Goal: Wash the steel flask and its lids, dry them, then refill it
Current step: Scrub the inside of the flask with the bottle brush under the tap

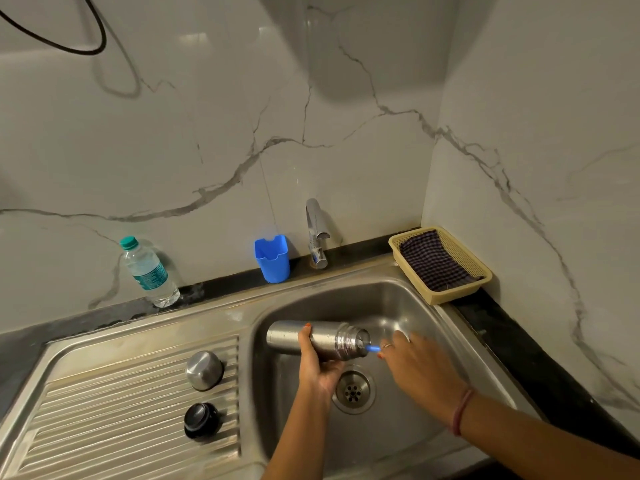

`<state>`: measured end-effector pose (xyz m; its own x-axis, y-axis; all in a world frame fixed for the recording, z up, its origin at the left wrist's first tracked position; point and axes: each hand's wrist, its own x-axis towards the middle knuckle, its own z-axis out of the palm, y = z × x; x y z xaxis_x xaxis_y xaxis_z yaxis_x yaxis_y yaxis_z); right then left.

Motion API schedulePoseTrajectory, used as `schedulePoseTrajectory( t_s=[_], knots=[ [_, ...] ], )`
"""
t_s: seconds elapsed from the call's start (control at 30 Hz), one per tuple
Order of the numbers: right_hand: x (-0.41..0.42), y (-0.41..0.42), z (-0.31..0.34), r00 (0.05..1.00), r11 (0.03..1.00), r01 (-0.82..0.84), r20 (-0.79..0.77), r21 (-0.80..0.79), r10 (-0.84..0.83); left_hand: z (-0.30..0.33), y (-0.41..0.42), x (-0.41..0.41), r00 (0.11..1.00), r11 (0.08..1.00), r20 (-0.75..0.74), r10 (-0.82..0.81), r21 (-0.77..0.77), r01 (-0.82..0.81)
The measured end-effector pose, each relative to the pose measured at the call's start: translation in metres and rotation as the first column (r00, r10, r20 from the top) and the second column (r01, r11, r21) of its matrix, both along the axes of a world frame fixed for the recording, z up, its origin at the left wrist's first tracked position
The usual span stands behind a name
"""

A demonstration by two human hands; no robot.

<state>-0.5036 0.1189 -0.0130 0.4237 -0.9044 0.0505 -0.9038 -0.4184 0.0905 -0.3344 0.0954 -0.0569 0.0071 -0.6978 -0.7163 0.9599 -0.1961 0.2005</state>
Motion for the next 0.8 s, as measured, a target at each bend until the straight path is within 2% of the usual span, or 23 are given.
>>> schedulePoseTrajectory(
  t_s=[0.07,0.13,0.17,0.2,0.23,0.27,0.3,0.33,0.37,0.4,0.47,0.5,0.53,0.6,0.67,0.7,0.77,0.8],
  knots=[
    [0.004,0.006,0.001,1.000,0.996,-0.004,0.021,-0.089,0.005,0.001,0.000,-0.001,1.000,1.000,-0.012,0.005,-0.008,-0.005],
    [0.008,0.007,0.011,0.992,0.995,-0.031,0.124,0.098,0.019,0.000,0.001,-0.001,1.000,1.000,-0.008,-0.001,-0.026,0.001],
    [0.008,0.003,0.012,0.974,0.971,-0.009,0.222,0.238,-0.046,-0.002,0.001,0.000,1.000,0.999,0.004,-0.008,-0.034,0.008],
    [0.007,-0.004,0.013,0.942,0.916,0.027,0.296,0.399,-0.156,-0.003,0.002,0.001,1.000,0.999,0.016,-0.018,-0.042,0.019],
    [0.003,-0.011,0.014,0.881,0.805,0.058,0.349,0.590,-0.319,-0.003,0.003,0.002,0.999,0.998,0.029,-0.026,-0.052,0.028],
    [0.000,-0.019,0.016,0.811,0.683,0.062,0.362,0.728,-0.459,-0.003,0.003,0.003,0.999,0.998,0.036,-0.030,-0.059,0.032],
    [-0.003,-0.024,0.019,0.772,0.607,0.039,0.362,0.794,-0.523,-0.002,0.003,0.004,0.999,0.997,0.040,-0.033,-0.062,0.036],
    [-0.006,-0.025,0.024,0.779,0.572,0.017,0.348,0.820,-0.522,-0.002,0.002,0.005,0.998,0.997,0.041,-0.039,-0.060,0.041],
    [-0.008,-0.025,0.026,0.814,0.595,0.012,0.338,0.803,-0.472,0.000,0.002,0.005,0.998,0.997,0.041,-0.046,-0.056,0.048],
    [-0.010,-0.023,0.025,0.866,0.662,0.013,0.322,0.749,-0.381,0.001,0.002,0.005,0.998,0.997,0.040,-0.052,-0.050,0.054],
    [-0.008,-0.015,0.022,0.953,0.872,0.003,0.262,0.490,-0.151,0.004,0.002,0.004,0.998,0.998,0.038,-0.059,-0.036,0.060],
    [-0.006,-0.011,0.019,0.984,0.953,0.000,0.171,0.304,-0.054,0.004,0.002,0.003,0.998,0.998,0.036,-0.059,-0.030,0.060],
    [-0.001,-0.008,0.012,0.998,0.988,-0.011,0.058,0.152,0.003,0.005,0.002,0.002,0.998,0.998,0.029,-0.056,-0.021,0.056],
    [0.007,-0.003,0.005,0.999,1.000,0.016,-0.041,0.017,-0.015,0.004,0.002,0.001,0.998,0.999,0.025,-0.050,-0.011,0.051],
    [0.010,-0.002,0.009,0.999,0.996,0.022,0.038,0.086,-0.026,0.003,0.001,0.002,0.998,0.998,0.028,-0.061,-0.020,0.062],
    [0.009,-0.004,0.014,0.992,0.980,0.010,0.120,0.200,-0.034,0.001,0.001,0.004,0.997,0.997,0.035,-0.072,-0.032,0.073],
    [0.004,-0.020,0.023,0.947,0.867,0.032,0.262,0.498,-0.185,0.000,0.002,0.006,0.995,0.994,0.036,-0.091,-0.051,0.093],
    [-0.001,-0.028,0.026,0.898,0.772,0.035,0.320,0.634,-0.303,0.000,0.002,0.007,0.995,0.994,0.030,-0.093,-0.060,0.095]
  ],
)
